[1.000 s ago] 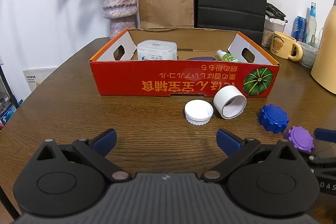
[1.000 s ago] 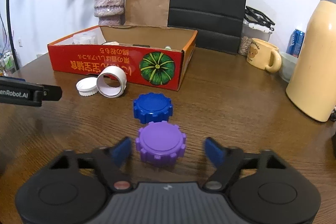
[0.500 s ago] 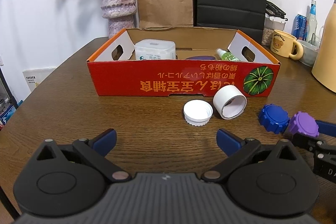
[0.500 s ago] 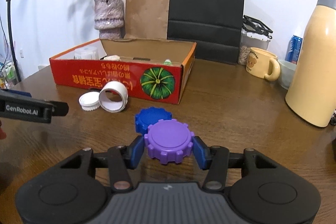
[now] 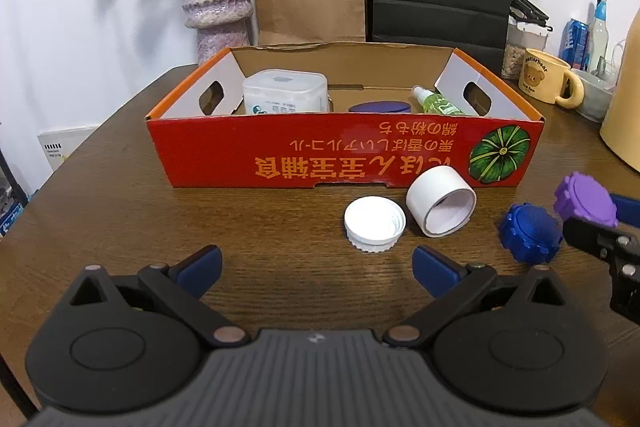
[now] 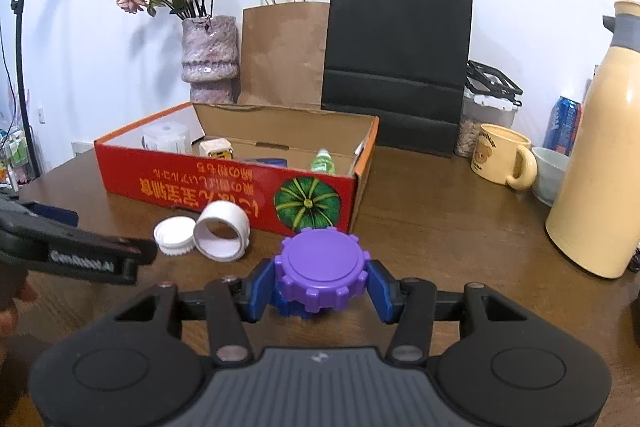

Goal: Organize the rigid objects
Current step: 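Grasp the purple ridged lid with the right gripper, then grasp the white cap with the left gripper while the right gripper holds the purple lid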

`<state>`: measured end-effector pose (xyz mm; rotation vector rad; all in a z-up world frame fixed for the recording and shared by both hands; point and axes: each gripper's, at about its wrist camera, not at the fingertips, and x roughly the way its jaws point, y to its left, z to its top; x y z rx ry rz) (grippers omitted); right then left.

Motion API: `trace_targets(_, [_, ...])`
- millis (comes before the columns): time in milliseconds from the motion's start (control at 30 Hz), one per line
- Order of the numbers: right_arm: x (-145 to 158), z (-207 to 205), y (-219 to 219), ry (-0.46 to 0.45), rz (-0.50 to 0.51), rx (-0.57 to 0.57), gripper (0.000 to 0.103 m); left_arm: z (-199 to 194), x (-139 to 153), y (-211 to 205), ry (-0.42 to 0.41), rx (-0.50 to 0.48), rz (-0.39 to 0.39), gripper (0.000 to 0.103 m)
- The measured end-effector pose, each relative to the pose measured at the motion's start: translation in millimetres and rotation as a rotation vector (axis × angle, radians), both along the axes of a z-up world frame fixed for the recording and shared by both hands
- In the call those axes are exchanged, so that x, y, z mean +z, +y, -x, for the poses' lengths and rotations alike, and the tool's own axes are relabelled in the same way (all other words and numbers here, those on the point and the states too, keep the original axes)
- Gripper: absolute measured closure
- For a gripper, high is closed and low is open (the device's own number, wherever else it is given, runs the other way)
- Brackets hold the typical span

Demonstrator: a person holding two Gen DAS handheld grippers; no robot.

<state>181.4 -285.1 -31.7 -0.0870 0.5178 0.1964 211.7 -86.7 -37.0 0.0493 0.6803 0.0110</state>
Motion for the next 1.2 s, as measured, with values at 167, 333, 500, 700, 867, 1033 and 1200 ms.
trace_targets(167, [3.4, -7.0, 3.2, -0.012, -0.003, -0.005, 0.053, -9.1, -2.0, -5.5, -0.006, -0.013, -0.021, 0.000])
trace_targets(333, [5.5, -15.8, 6.5, -0.023, -0.010, -0.014, 0.053, -17.8, -5.4, -9.2, -0.011, -0.025, -0.029, 0.000])
trace_targets(500, [3.5, -24.0, 10.0, -0.031, -0.013, -0.026, 0.053, -24.8, -7.9, -11.4, -0.024, -0.033, -0.031, 0.000])
trace_targets(700, [-1.2, -28.9, 10.3, -0.035, -0.038, -0.034, 0.053, -31.2, -11.8, -11.3, -0.029, -0.039, -0.023, 0.000])
trace_targets(867, [-3.4, -30.1, 11.3, -0.040, -0.034, -0.044, 0.053, -34.2, -14.1, -11.5, -0.029, -0.048, -0.012, 0.004])
trace_targets(1033, [-4.0, -28.9, 12.3, -0.049, -0.034, -0.051, 0.053, -35.3, -15.4, -12.2, -0.029, -0.062, 0.004, 0.014])
trace_targets(1200, [-5.3, -28.5, 14.2, -0.050, -0.033, -0.054, 0.053, -34.9, -16.9, -13.6, -0.027, -0.090, 0.024, 0.031])
